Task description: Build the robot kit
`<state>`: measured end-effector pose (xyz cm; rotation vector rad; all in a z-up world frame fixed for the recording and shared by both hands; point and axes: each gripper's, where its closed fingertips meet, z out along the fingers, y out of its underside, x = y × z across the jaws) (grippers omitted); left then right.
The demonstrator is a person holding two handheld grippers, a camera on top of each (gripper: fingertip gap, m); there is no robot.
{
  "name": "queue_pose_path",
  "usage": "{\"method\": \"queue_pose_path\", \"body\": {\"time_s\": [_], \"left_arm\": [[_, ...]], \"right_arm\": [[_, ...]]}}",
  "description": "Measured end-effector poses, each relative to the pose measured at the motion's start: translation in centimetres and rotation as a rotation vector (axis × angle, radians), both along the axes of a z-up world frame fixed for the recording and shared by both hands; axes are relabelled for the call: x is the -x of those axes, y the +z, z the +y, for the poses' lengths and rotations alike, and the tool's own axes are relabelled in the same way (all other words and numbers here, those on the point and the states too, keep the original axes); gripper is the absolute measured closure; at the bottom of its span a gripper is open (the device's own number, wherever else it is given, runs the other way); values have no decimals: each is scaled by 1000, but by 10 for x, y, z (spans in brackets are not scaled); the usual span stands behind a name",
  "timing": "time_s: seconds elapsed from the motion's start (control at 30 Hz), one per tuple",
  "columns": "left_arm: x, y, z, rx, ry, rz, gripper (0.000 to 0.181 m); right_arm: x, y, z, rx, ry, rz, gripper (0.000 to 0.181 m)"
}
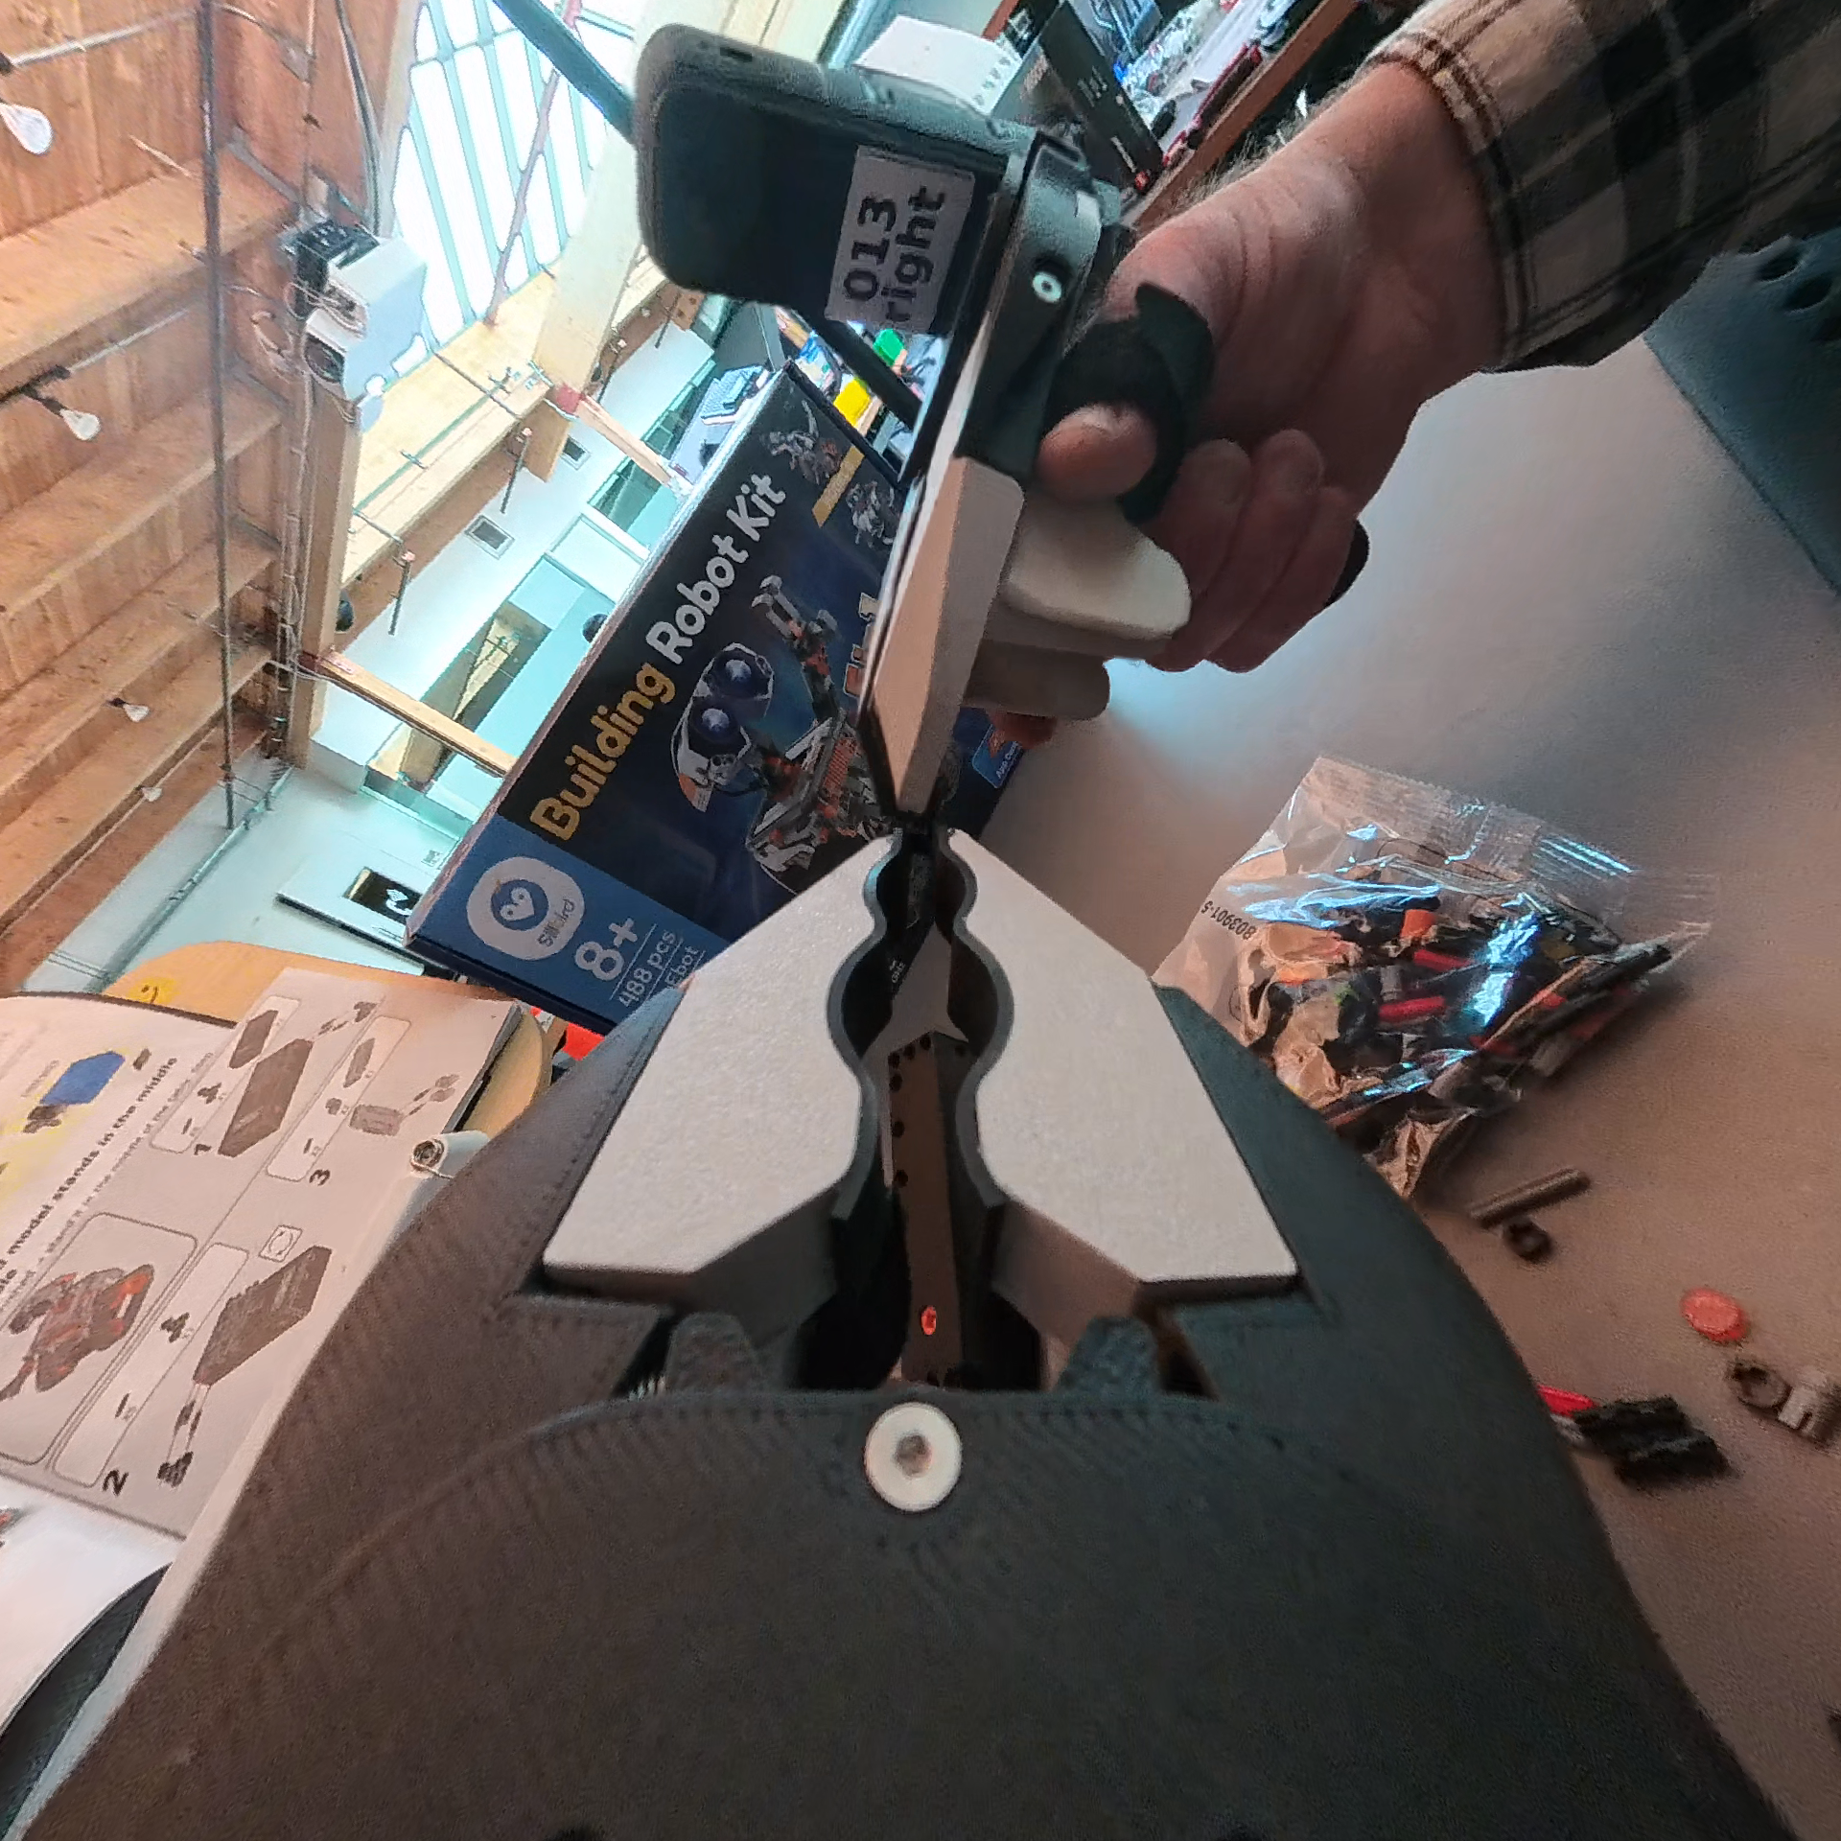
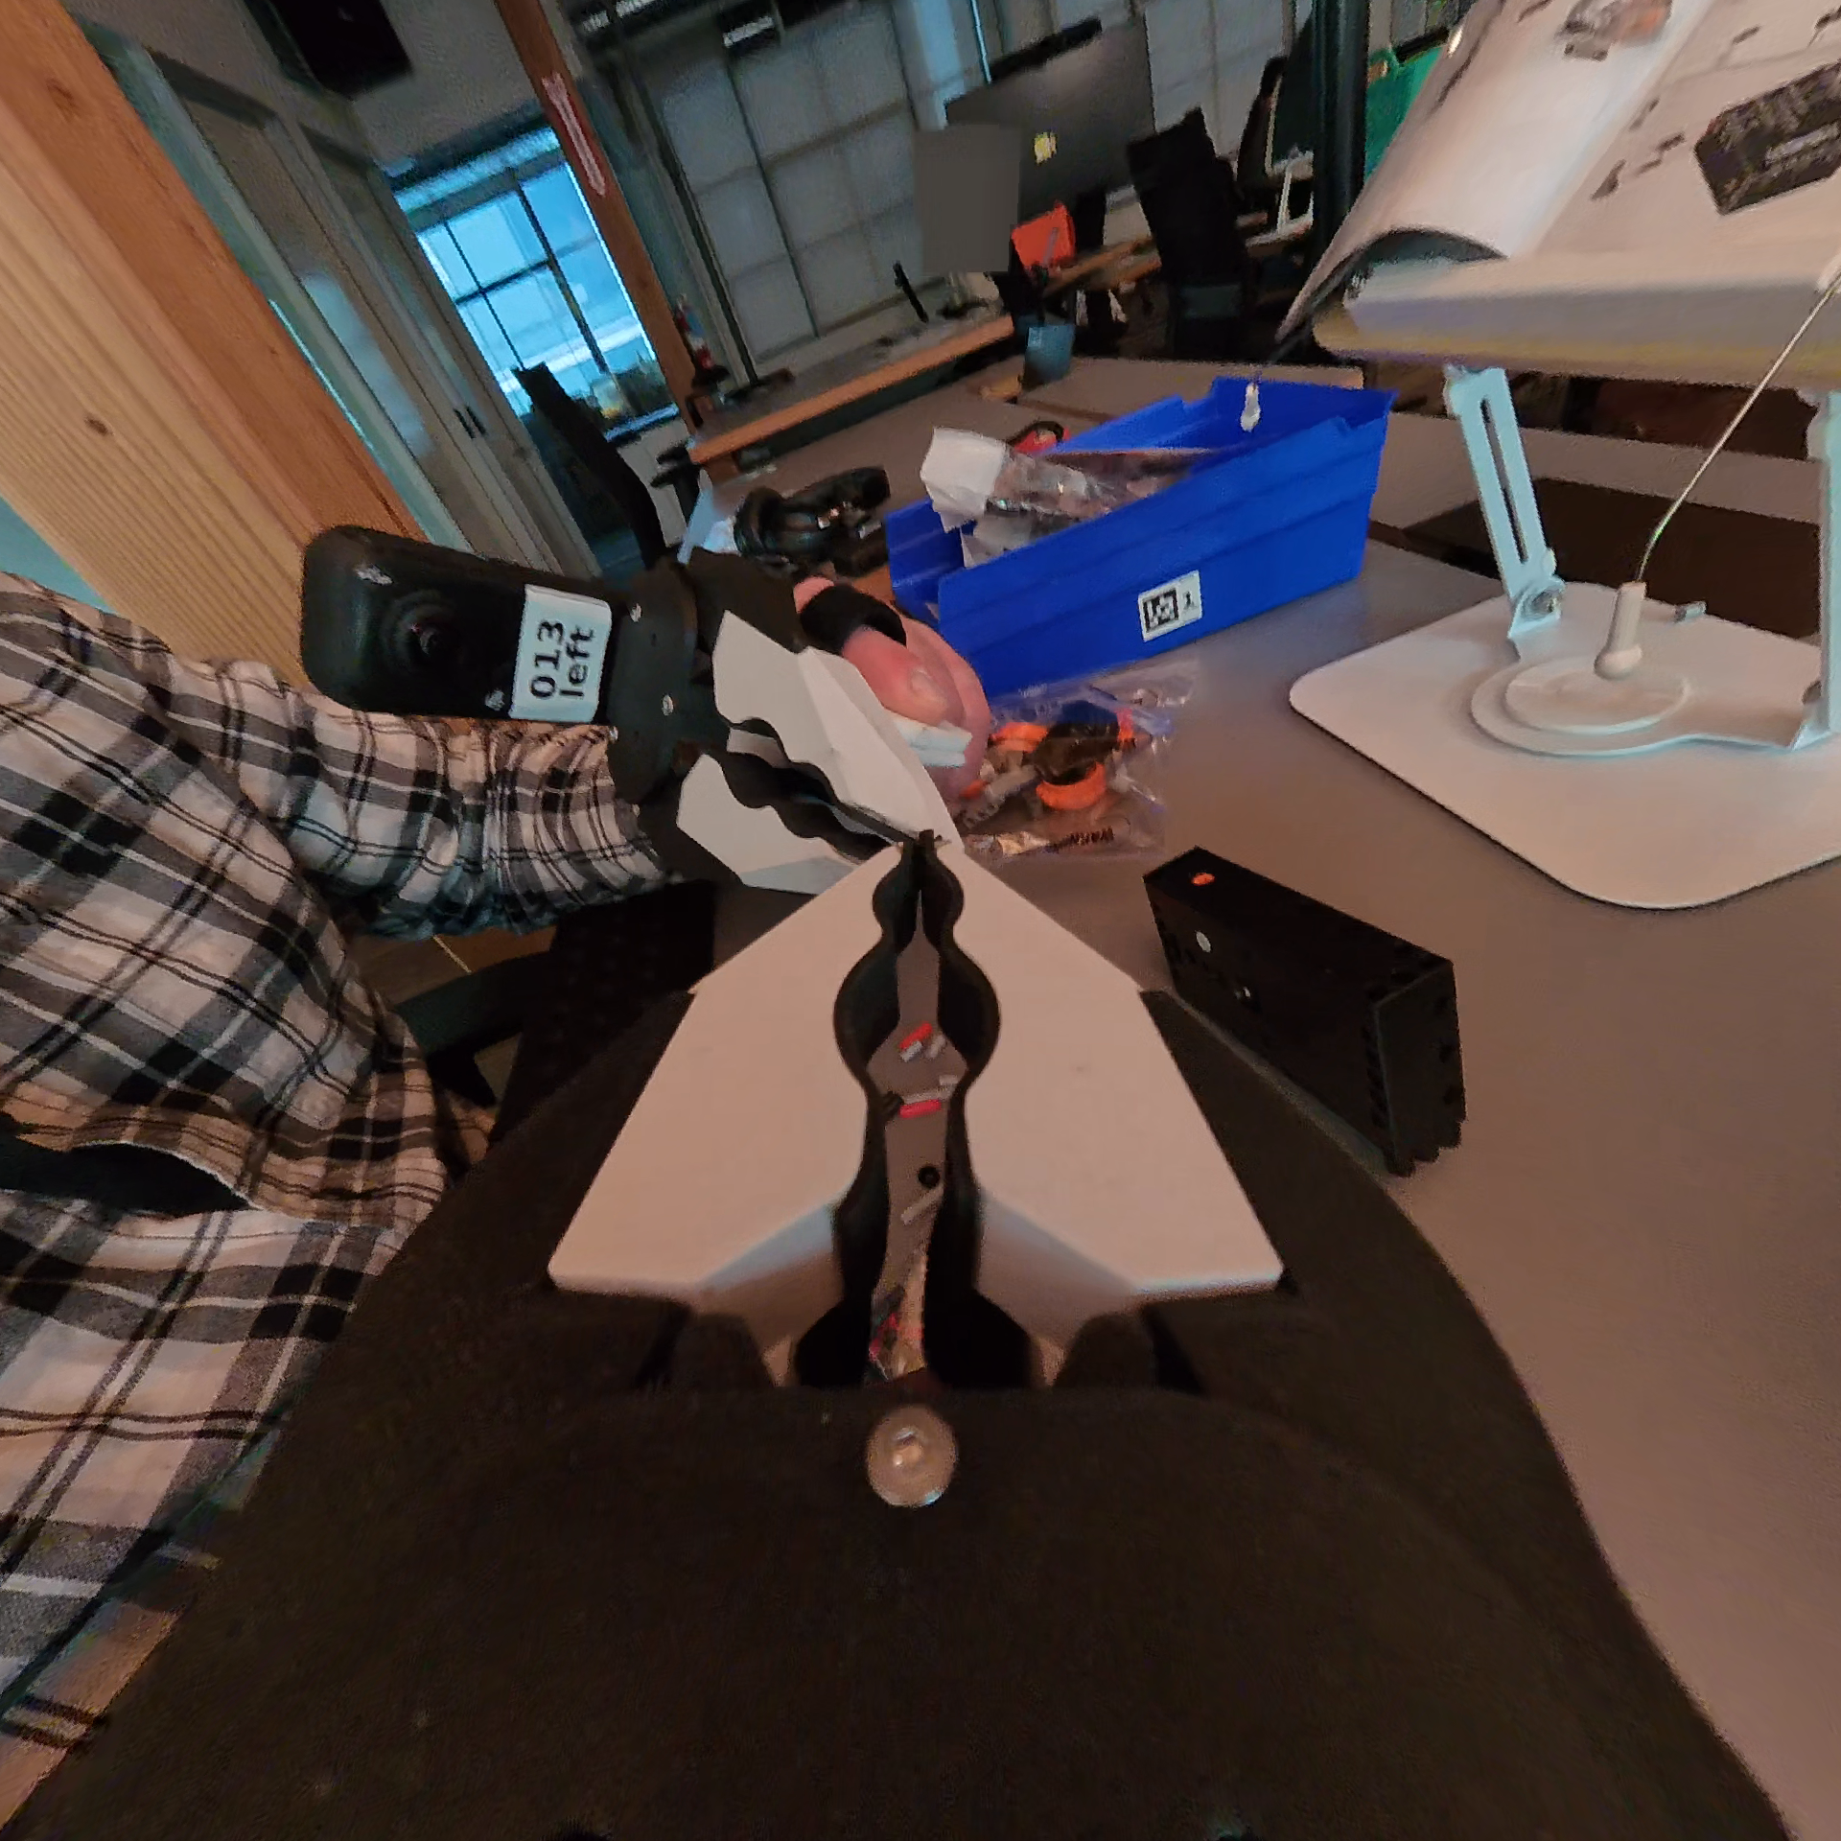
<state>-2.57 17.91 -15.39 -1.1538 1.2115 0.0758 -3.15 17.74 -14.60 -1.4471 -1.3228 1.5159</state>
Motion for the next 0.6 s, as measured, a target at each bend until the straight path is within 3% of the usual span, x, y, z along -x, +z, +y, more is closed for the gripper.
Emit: {"method": "queue_pose_path", "body": {"time_s": [0.07, 0.13, 0.53, 0.6], "left_arm": [[0, 1, 1, -19, 9, -8, 180], [0, 4, 0, -19, 9, -29, 180], [0, 12, 0, -42, 10, -71, 180], [7, 9, 10, -19, 62, -67, 175]], "right_arm": [[1, 0, 1, -6, -3, -1, 181], [-1, 1, 3, -6, -10, 3, 170], [-1, 6, -1, -16, 11, 28, 178], [-1, 7, 4, -54, -17, 18, 178]]}}
